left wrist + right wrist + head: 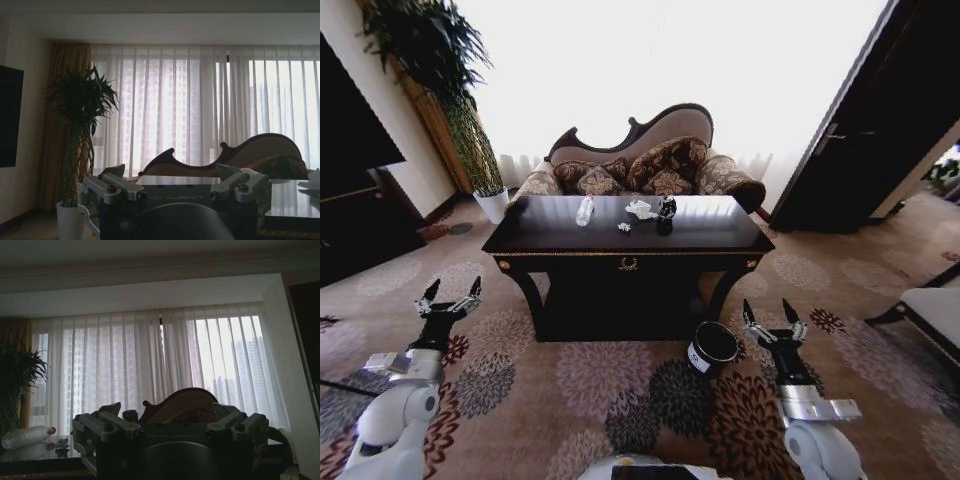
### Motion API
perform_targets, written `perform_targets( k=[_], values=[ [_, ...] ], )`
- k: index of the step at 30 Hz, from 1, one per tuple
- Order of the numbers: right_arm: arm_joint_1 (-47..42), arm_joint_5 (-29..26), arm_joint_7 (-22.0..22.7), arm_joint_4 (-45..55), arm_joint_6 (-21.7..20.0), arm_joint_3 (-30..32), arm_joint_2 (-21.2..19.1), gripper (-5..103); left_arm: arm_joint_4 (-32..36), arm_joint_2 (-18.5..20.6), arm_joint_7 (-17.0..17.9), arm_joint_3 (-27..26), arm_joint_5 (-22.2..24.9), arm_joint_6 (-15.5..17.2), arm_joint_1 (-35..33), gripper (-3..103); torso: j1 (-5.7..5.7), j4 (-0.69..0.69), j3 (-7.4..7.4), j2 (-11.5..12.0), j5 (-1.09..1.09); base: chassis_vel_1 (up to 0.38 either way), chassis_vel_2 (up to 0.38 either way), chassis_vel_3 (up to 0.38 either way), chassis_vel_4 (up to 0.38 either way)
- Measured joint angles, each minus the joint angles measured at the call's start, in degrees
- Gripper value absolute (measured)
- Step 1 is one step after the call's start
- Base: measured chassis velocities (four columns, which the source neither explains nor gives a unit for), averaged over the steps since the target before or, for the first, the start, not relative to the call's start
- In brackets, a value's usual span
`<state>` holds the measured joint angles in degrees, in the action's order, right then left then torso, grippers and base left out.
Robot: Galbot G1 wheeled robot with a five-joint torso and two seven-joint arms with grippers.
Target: Move to the front of the table and place the trash on the table into the trash bin.
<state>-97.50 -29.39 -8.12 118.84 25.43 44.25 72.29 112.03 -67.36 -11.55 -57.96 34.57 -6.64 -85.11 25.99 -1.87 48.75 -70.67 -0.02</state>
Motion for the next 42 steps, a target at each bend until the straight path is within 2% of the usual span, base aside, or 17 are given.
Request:
perform_targets(
  k=[20,29,32,38,41,42],
  values=[
    [0.5,0.2,0.7,-0.4,-0.1,-0.6,0.0,100,0.1,-0.3,-0.2,0.0,-0.1,-0.1,0.0,100,0.02,0.01,0.01,0.0,0.0,-0.211,0.214,0.211,-0.215],
    [0.8,0.3,2.1,-0.1,0.1,-1.4,0.1,100,1.4,-0.9,-0.1,0.1,-0.1,-0.1,-0.4,100,-0.01,0.01,0.0,0.0,0.0,-0.046,0.053,0.041,-0.042],
    [0.7,0.6,1.9,-0.1,0.4,-1.5,0.2,100,2.7,-1.1,1.0,-0.2,0.3,0.1,-0.6,100,-0.06,0.01,-0.02,0.0,0.0,0.0,0.0,0.0,0.0],
    [1.0,0.9,1.2,-0.1,0.7,-2.4,0.4,100,5.1,1.1,3.8,-1.2,4.4,3.6,0.3,100,0.02,0.0,0.01,0.0,0.0,0.0,0.0,0.0,0.0],
    [2.6,1.5,1.1,-0.2,0.6,-5.3,-0.2,100,5.1,3.6,5.8,-1.4,6.8,7.0,0.8,100,0.03,0.0,0.01,0.0,0.0,0.0,0.0,0.0,0.0],
    [2.6,1.5,1.1,-0.2,0.6,-5.3,-0.2,100,5.1,3.6,5.8,-1.4,6.8,7.0,0.8,100,0.03,0.0,0.01,0.0,0.0,0.0,0.0,0.0,0.0]
  ],
)
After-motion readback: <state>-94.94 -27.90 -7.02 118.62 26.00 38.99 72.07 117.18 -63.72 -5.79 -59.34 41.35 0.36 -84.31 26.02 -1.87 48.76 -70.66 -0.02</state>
